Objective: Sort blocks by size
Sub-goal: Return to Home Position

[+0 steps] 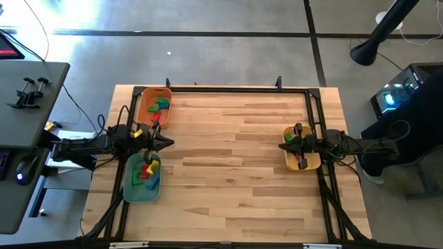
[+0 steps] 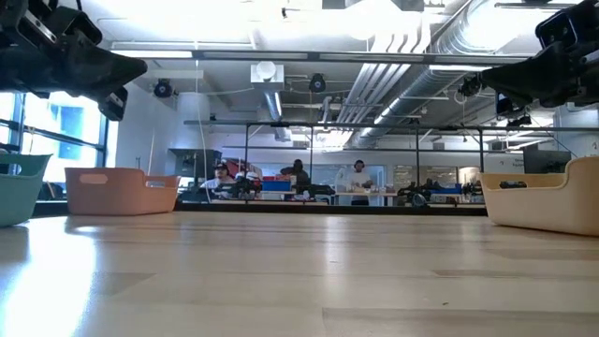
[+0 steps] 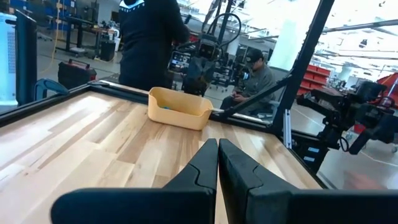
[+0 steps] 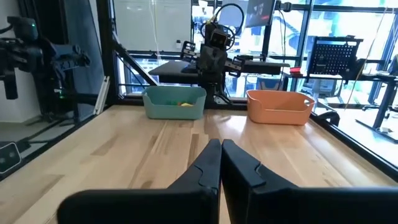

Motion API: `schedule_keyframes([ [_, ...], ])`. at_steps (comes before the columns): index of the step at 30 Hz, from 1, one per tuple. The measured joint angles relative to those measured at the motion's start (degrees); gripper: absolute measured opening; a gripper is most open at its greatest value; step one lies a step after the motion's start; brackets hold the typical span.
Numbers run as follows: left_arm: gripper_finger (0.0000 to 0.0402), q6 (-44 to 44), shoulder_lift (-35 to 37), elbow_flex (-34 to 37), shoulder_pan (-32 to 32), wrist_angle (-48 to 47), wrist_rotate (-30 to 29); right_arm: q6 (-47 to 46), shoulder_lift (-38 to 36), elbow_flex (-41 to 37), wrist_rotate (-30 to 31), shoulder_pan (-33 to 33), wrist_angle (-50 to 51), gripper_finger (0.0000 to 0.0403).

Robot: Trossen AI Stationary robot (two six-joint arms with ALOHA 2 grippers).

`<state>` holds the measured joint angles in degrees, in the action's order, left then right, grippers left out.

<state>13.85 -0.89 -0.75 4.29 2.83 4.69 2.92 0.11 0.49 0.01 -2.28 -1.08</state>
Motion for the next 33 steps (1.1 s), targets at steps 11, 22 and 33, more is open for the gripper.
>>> schedule_keyframes([
  [11,0.0001,0.0,0.0,0.0,0.0,0.0,0.0,-0.4,0.3,0.0,0.0,0.0,0.0,0.0000],
  [22,0.0001,0.0,0.0,0.0,0.0,0.0,0.0,-0.4,0.3,0.0,0.0,0.0,0.0,0.0000],
  [33,0.0001,-2.9,0.7,0.0,-1.7,-1.6,0.5,-0.5,0.4,0.0,0.0,0.0,0.0,0.0000],
])
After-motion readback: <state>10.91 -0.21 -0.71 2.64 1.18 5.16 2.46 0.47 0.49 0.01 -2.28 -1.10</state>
